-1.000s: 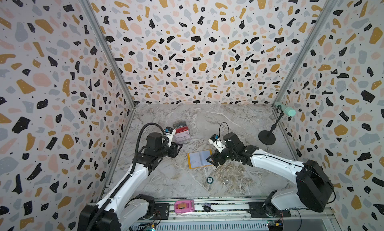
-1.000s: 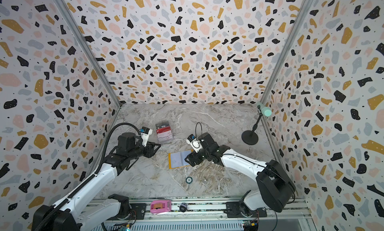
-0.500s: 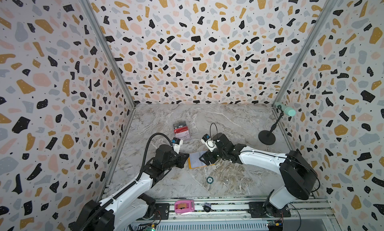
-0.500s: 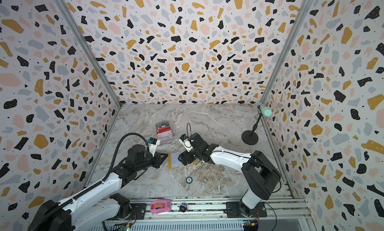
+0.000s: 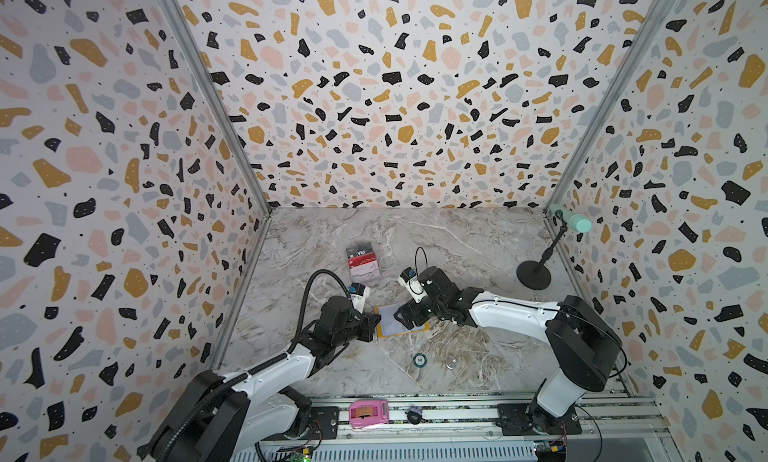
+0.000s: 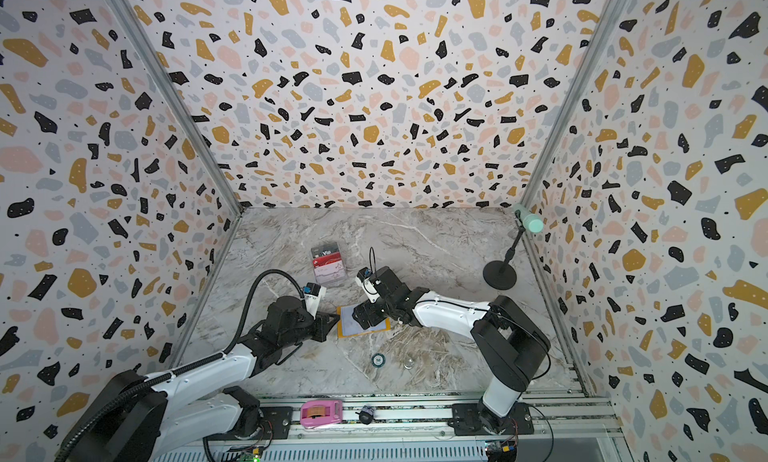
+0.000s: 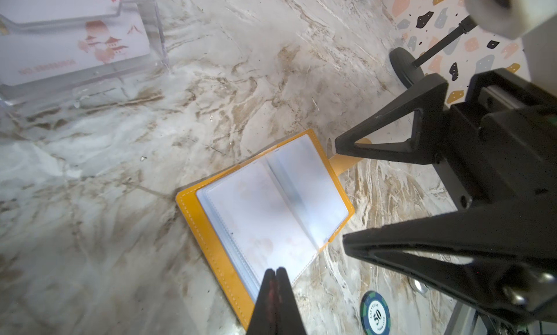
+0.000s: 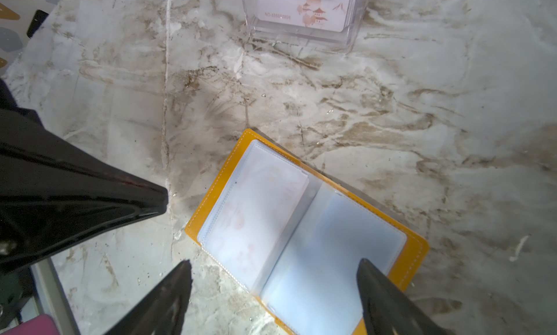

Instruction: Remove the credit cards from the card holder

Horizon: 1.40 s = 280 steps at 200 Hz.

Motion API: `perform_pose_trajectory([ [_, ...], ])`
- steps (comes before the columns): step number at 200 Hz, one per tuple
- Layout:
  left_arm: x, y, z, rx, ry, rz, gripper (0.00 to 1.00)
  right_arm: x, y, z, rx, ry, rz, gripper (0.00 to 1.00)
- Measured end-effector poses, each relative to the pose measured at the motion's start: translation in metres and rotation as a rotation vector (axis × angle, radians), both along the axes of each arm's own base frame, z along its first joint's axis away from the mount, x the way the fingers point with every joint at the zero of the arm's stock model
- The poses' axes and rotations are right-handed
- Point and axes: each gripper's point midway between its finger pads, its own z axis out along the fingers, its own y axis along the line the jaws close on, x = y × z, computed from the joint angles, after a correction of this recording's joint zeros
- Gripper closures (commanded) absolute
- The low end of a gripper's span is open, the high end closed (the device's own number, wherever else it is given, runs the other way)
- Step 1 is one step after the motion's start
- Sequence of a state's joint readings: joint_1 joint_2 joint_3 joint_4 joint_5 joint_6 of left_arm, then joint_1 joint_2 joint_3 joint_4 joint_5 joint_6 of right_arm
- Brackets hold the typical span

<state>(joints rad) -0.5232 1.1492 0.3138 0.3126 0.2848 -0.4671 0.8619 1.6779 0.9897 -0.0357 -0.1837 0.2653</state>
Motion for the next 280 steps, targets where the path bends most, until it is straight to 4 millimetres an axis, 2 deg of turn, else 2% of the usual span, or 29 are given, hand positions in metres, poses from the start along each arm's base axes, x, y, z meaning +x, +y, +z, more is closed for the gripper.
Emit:
perform_pose_trajectory([
  [60,-0.001,0.004,-0.027,0.038,0.064,0.024,1.00,-0.008,0.015,-0.009,-0.022,-0.004,0.026,0.14],
  [109,-0.001,0.002,-0.038,0.041,0.084,0.024,1.00,-0.017,0.021,-0.019,-0.048,-0.002,0.041,0.14],
  [175,0.000,-0.003,-0.038,0.026,0.079,0.024,1.00,-0.018,0.029,-0.036,-0.105,-0.017,0.038,0.14],
  [216,-0.007,0.002,-0.053,0.053,0.115,0.032,1.00,-0.015,0.031,-0.043,-0.148,-0.048,0.020,0.14],
  [280,-0.006,0.003,-0.053,0.048,0.104,0.034,1.00,-0.014,0.033,-0.051,-0.194,-0.084,0.003,0.17],
])
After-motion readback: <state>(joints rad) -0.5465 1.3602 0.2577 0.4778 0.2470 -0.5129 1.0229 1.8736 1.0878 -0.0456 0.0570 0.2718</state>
